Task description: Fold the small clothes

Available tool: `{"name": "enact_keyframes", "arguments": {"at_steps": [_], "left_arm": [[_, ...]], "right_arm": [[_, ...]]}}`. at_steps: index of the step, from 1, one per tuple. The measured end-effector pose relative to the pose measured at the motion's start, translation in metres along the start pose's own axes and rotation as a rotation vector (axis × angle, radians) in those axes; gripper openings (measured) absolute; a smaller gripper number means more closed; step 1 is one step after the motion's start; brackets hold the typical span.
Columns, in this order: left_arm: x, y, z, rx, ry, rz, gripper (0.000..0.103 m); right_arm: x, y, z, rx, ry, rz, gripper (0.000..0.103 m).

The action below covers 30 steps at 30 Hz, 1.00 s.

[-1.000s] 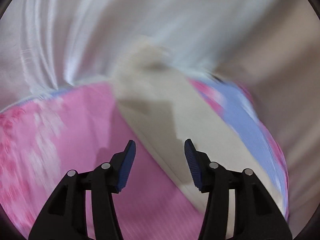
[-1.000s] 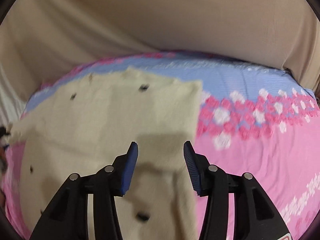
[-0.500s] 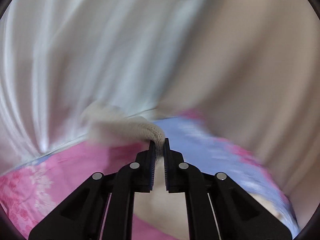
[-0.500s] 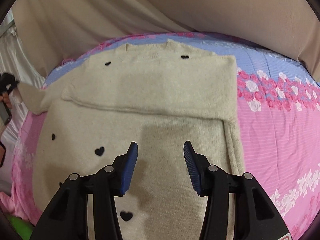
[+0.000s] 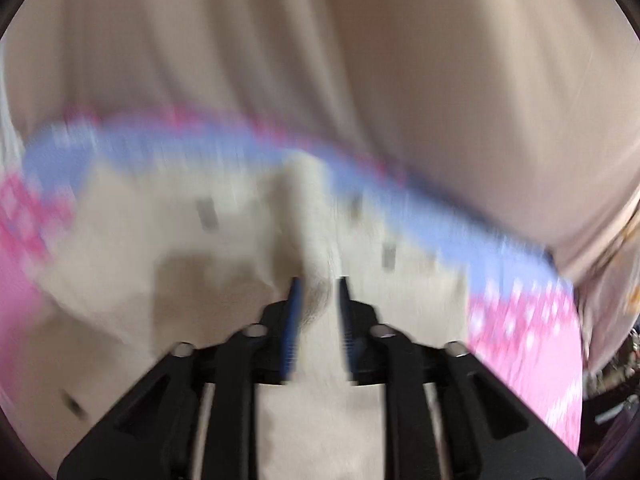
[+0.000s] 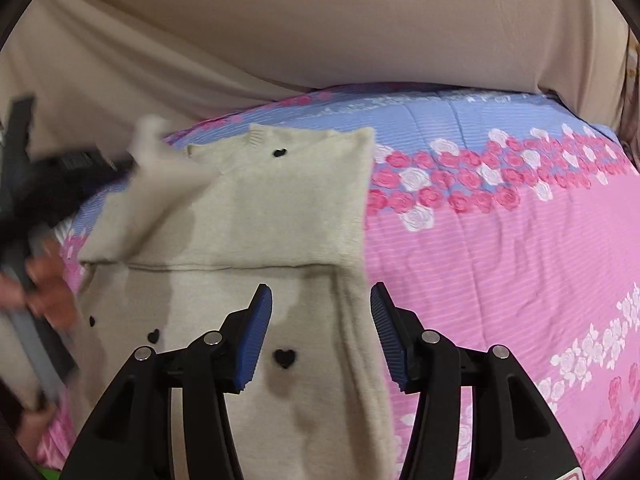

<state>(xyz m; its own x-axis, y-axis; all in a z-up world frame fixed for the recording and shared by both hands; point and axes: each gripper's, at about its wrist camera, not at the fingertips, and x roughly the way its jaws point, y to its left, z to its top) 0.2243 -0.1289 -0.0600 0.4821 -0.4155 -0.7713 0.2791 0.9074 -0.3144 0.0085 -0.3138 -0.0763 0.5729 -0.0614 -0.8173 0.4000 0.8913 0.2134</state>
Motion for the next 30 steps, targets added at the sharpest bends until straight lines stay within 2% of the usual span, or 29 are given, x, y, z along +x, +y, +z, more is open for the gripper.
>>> {"name": "enact_keyframes", "arguments": {"at_steps": [1, 2, 3, 5, 7, 10, 14, 16, 17, 18, 19, 21, 24, 25, 26, 28, 30], "left_arm": [[0.010, 0.001, -0.015, -0.010, 0.042, -0.009, 0.043], [0.010, 0.002, -0.035, -0.022, 0.066, -0.006, 0.043], [0.007, 0.009, -0.043, -0.034, 0.056, -0.003, 0.044], [-0.008, 0.029, -0.050, -0.072, 0.013, 0.018, 0.065], [-0.033, 0.057, -0.053, -0.132, -0.060, 0.046, 0.074], [-0.052, 0.103, -0.040, -0.218, -0.113, 0.085, 0.077], [-0.056, 0.181, -0.017, -0.439, -0.103, 0.087, 0.077], [-0.057, 0.210, -0.011, -0.510, -0.107, 0.104, 0.077], [-0.055, 0.223, -0.008, -0.541, -0.107, 0.116, 0.077], [-0.056, 0.234, -0.006, -0.569, -0.104, 0.117, 0.077], [-0.052, 0.241, -0.005, -0.602, -0.099, 0.113, 0.076], [-0.047, 0.258, -0.006, -0.688, -0.088, 0.102, 0.063], [-0.045, 0.264, 0.001, -0.740, -0.106, 0.099, 0.024], [-0.048, 0.265, 0.005, -0.740, -0.115, 0.100, 0.017], [-0.050, 0.264, 0.008, -0.739, -0.126, 0.087, 0.015], [-0.049, 0.262, 0.011, -0.734, -0.125, 0.078, 0.015], [-0.040, 0.263, 0.010, -0.733, -0.090, 0.075, 0.015]], "right_arm": [[0.002, -0.002, 0.001, 0.002, 0.003, 0.002, 0.050], [0.004, -0.003, 0.005, 0.005, 0.005, 0.015, 0.050], [0.006, -0.002, 0.009, 0.008, 0.002, 0.035, 0.050], [0.014, 0.006, 0.020, 0.014, 0.004, 0.097, 0.055], [0.033, 0.017, 0.036, 0.021, 0.024, 0.173, 0.056], [0.070, 0.029, 0.062, 0.057, 0.060, 0.245, 0.058], [0.126, 0.036, 0.081, 0.137, 0.113, 0.210, 0.058], [0.144, 0.037, 0.078, 0.183, 0.143, 0.217, 0.058], [0.150, 0.038, 0.076, 0.203, 0.152, 0.223, 0.053], [0.152, 0.039, 0.074, 0.213, 0.145, 0.227, 0.042], [0.152, 0.042, 0.073, 0.219, 0.148, 0.238, 0.015], [0.139, 0.043, 0.078, 0.242, 0.113, 0.298, 0.012], [0.095, 0.040, 0.102, 0.212, -0.002, 0.332, 0.011], [0.079, 0.036, 0.109, 0.202, -0.040, 0.330, 0.011], [0.063, 0.029, 0.116, 0.191, -0.079, 0.312, 0.011], [0.050, 0.014, 0.122, 0.176, -0.102, 0.262, 0.011], [0.067, -0.008, 0.117, 0.179, -0.037, 0.191, 0.011]]}}
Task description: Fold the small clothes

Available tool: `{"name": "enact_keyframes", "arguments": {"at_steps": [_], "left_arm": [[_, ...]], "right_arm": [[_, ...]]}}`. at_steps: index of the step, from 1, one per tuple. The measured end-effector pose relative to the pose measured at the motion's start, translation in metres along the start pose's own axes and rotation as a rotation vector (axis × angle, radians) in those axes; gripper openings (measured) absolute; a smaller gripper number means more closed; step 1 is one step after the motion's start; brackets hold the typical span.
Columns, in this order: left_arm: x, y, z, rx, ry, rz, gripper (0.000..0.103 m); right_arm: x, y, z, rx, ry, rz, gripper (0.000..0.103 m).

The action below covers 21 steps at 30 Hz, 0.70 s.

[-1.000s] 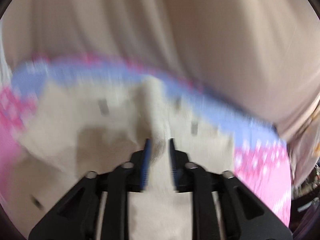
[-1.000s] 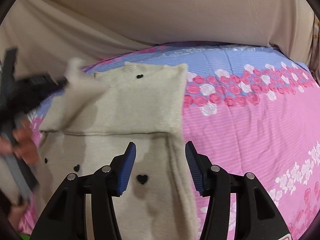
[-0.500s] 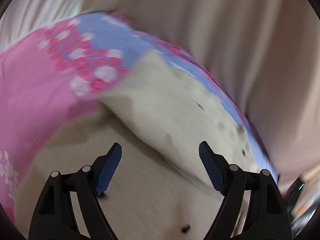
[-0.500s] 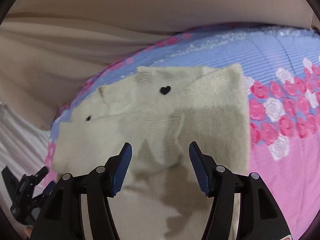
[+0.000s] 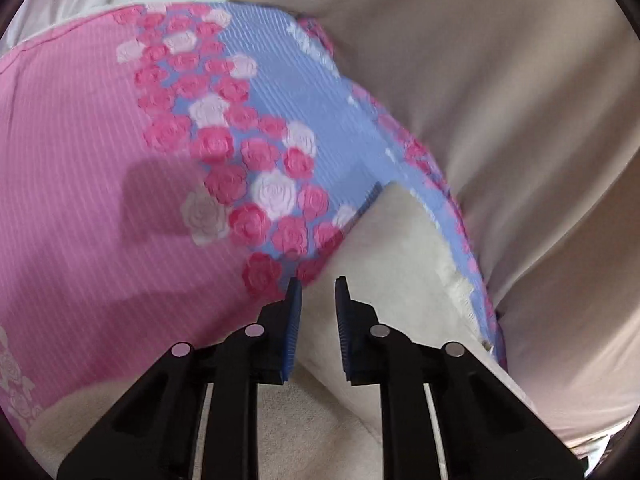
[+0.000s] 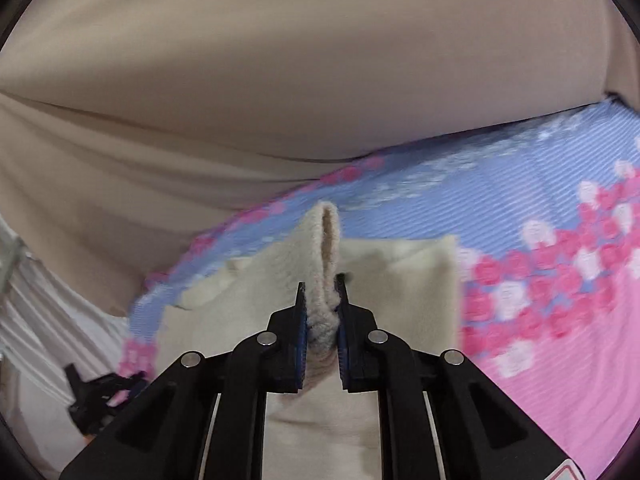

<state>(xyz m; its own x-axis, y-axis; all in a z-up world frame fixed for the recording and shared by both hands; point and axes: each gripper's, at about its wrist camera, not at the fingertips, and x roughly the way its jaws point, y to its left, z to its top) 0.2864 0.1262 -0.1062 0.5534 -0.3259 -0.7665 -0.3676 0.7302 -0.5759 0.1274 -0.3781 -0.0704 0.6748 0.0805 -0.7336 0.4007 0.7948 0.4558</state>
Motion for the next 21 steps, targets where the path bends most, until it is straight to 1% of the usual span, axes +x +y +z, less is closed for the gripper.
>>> {"name": "enact_keyframes", "arguments": {"at_steps": [1, 3, 4, 5, 7, 9, 10, 12, 13, 14, 15, 16, 17, 19, 20, 21], "left_arm": [[0.003, 0.002, -0.003, -0.008, 0.021, -0.010, 0.016], [-0.001, 0.004, -0.015, -0.037, 0.050, -0.047, 0.016], [-0.008, 0.005, -0.023, -0.050, 0.053, -0.078, 0.020], [-0.013, 0.006, -0.031, -0.057, 0.058, -0.092, 0.026], [-0.016, 0.005, -0.044, -0.065, 0.087, -0.098, 0.031], [-0.012, -0.003, -0.060, -0.050, 0.133, -0.112, 0.032], [-0.009, -0.006, -0.063, -0.045, 0.140, -0.114, 0.035], [0.004, -0.012, -0.062, -0.055, 0.134, -0.093, 0.035], [0.013, -0.010, -0.055, -0.082, 0.114, -0.060, 0.034], [0.019, -0.006, -0.047, -0.110, 0.098, -0.041, 0.026], [0.021, -0.001, -0.042, -0.128, 0.087, -0.037, 0.020], [0.021, 0.004, -0.031, -0.151, 0.070, -0.036, 0.012], [0.017, 0.007, -0.025, -0.160, 0.046, -0.038, 0.009], [0.006, 0.012, -0.014, -0.157, -0.016, -0.032, 0.008], [0.003, 0.016, -0.010, -0.154, -0.033, -0.027, 0.008], [0.006, 0.020, -0.008, -0.159, -0.023, -0.023, 0.008]], "right_arm": [[0.010, -0.012, -0.003, 0.020, 0.034, -0.023, 0.011], [0.023, -0.026, -0.012, 0.037, 0.077, -0.037, 0.012], [0.025, -0.027, -0.018, 0.024, 0.081, -0.042, 0.012], [0.025, -0.027, -0.022, 0.015, 0.079, -0.039, 0.012], [0.030, -0.026, -0.027, 0.020, 0.082, -0.025, 0.012], [0.033, -0.024, -0.029, 0.024, 0.083, -0.023, 0.012], [0.035, -0.022, -0.028, 0.025, 0.080, -0.019, 0.012], [0.034, -0.019, -0.025, 0.026, 0.074, -0.005, 0.012], [0.030, -0.016, -0.023, 0.021, 0.067, 0.003, 0.012], [0.026, -0.015, -0.022, 0.016, 0.062, 0.010, 0.012], [0.022, -0.012, -0.020, 0.010, 0.057, 0.022, 0.012], [0.017, -0.009, -0.018, -0.002, 0.050, 0.039, 0.012], [0.013, -0.005, -0.017, -0.015, 0.046, 0.054, 0.012], [0.012, 0.001, -0.019, -0.041, 0.048, 0.069, 0.012], [0.017, 0.002, -0.024, -0.060, 0.059, 0.055, 0.012], [0.026, 0.001, -0.030, -0.078, 0.077, 0.021, 0.012]]}}
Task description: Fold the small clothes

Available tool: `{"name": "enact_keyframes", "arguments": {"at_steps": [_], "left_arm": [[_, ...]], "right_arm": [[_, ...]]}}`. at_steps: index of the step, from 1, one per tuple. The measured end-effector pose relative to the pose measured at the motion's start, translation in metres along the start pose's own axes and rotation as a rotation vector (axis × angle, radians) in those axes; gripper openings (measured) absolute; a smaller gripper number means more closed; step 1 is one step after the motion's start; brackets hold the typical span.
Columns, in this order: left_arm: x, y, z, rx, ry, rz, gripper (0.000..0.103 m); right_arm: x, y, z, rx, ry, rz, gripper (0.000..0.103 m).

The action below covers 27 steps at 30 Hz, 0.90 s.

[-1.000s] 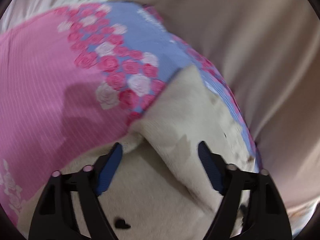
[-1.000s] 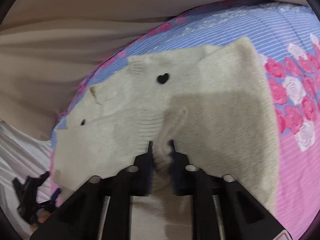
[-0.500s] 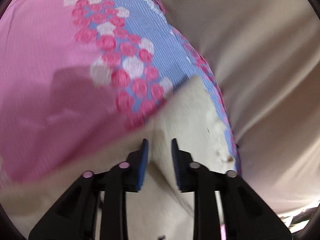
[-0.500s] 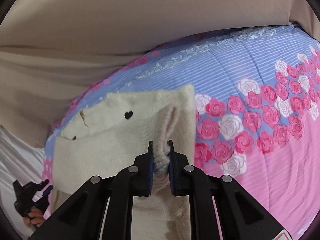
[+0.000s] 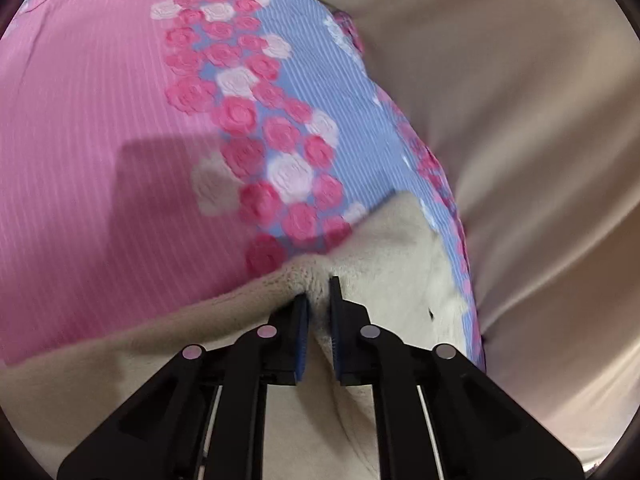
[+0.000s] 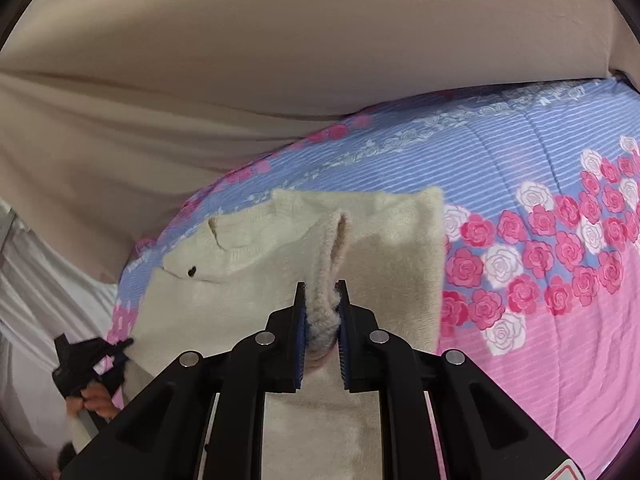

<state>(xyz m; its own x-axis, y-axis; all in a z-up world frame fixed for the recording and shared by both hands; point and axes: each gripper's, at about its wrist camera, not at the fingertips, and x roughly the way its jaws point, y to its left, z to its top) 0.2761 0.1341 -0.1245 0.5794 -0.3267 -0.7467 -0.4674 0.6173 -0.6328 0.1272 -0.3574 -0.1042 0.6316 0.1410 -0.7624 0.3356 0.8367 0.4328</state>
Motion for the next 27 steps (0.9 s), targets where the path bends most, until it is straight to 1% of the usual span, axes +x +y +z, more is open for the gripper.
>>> {"name": "enact_keyframes", "arguments": {"at_steps": [1, 2, 3, 4, 5, 6, 7, 8, 9, 10, 11, 12, 13, 14, 15, 17, 20, 21, 23, 25, 26, 27], "left_arm": [[0.008, 0.004, 0.000, 0.000, 0.028, 0.014, 0.008], [0.013, 0.006, -0.002, 0.007, 0.042, 0.030, 0.008], [0.017, 0.008, -0.005, 0.023, 0.050, 0.042, 0.009], [0.018, 0.007, -0.008, 0.043, 0.046, 0.046, 0.009], [0.017, 0.006, -0.010, 0.056, 0.042, 0.046, 0.010], [0.016, 0.006, -0.011, 0.066, 0.043, 0.044, 0.011], [0.016, 0.005, -0.012, 0.074, 0.047, 0.044, 0.011], [0.017, 0.006, -0.012, 0.078, 0.051, 0.042, 0.012], [0.018, 0.007, -0.011, 0.081, 0.057, 0.039, 0.012], [0.019, 0.006, -0.012, 0.087, 0.059, 0.038, 0.012], [0.019, 0.006, -0.012, 0.102, 0.060, 0.038, 0.012], [0.020, 0.005, -0.011, 0.111, 0.061, 0.038, 0.012], [0.020, 0.006, -0.011, 0.118, 0.061, 0.036, 0.012], [0.020, 0.005, -0.011, 0.121, 0.062, 0.034, 0.012], [0.020, 0.005, -0.011, 0.125, 0.064, 0.032, 0.012], [0.020, 0.005, -0.011, 0.143, 0.067, 0.033, 0.012], [0.022, 0.002, -0.010, 0.178, 0.074, 0.040, 0.012], [0.021, 0.002, -0.010, 0.190, 0.078, 0.039, 0.012], [0.021, 0.002, -0.009, 0.204, 0.088, 0.033, 0.013], [0.020, 0.004, -0.008, 0.213, 0.097, 0.023, 0.013], [0.021, 0.004, -0.007, 0.218, 0.101, 0.016, 0.013], [0.021, 0.005, -0.007, 0.222, 0.104, 0.010, 0.013]], "right_arm": [[0.013, -0.005, -0.006, -0.009, 0.033, -0.043, 0.012], [0.031, -0.015, -0.015, 0.002, 0.084, -0.091, 0.012], [0.041, -0.024, -0.023, 0.021, 0.107, -0.100, 0.012], [0.038, -0.029, -0.026, 0.042, 0.078, -0.074, 0.011], [0.033, -0.031, -0.025, 0.074, 0.074, -0.071, 0.012], [0.026, -0.029, -0.023, 0.091, 0.065, -0.091, 0.014], [0.016, -0.023, -0.021, 0.096, 0.036, -0.149, 0.018], [-0.001, -0.010, -0.016, 0.072, -0.030, -0.228, 0.026], [-0.013, 0.004, -0.012, 0.043, -0.087, -0.251, 0.027], [-0.019, 0.022, -0.006, 0.010, -0.120, -0.220, 0.027], [-0.014, 0.047, 0.003, -0.036, -0.102, -0.153, 0.027], [0.002, 0.080, 0.013, -0.105, -0.047, -0.085, 0.027], [0.014, 0.102, 0.017, -0.155, -0.013, -0.034, 0.027], [0.036, 0.139, 0.022, -0.228, 0.032, 0.047, 0.027], [0.054, 0.167, 0.023, -0.281, 0.059, 0.094, 0.028], [0.101, 0.228, 0.021, -0.393, 0.129, 0.151, 0.029], [0.161, 0.290, 0.017, -0.514, 0.180, 0.154, 0.030], [0.177, 0.306, 0.016, -0.536, 0.195, 0.152, 0.030], [0.209, 0.326, 0.016, -0.556, 0.246, 0.151, 0.037], [0.226, 0.337, 0.016, -0.566, 0.280, 0.148, 0.039], [0.234, 0.340, 0.014, -0.566, 0.307, 0.147, 0.037], [0.239, 0.342, 0.012, -0.569, 0.333, 0.162, 0.028]]}}
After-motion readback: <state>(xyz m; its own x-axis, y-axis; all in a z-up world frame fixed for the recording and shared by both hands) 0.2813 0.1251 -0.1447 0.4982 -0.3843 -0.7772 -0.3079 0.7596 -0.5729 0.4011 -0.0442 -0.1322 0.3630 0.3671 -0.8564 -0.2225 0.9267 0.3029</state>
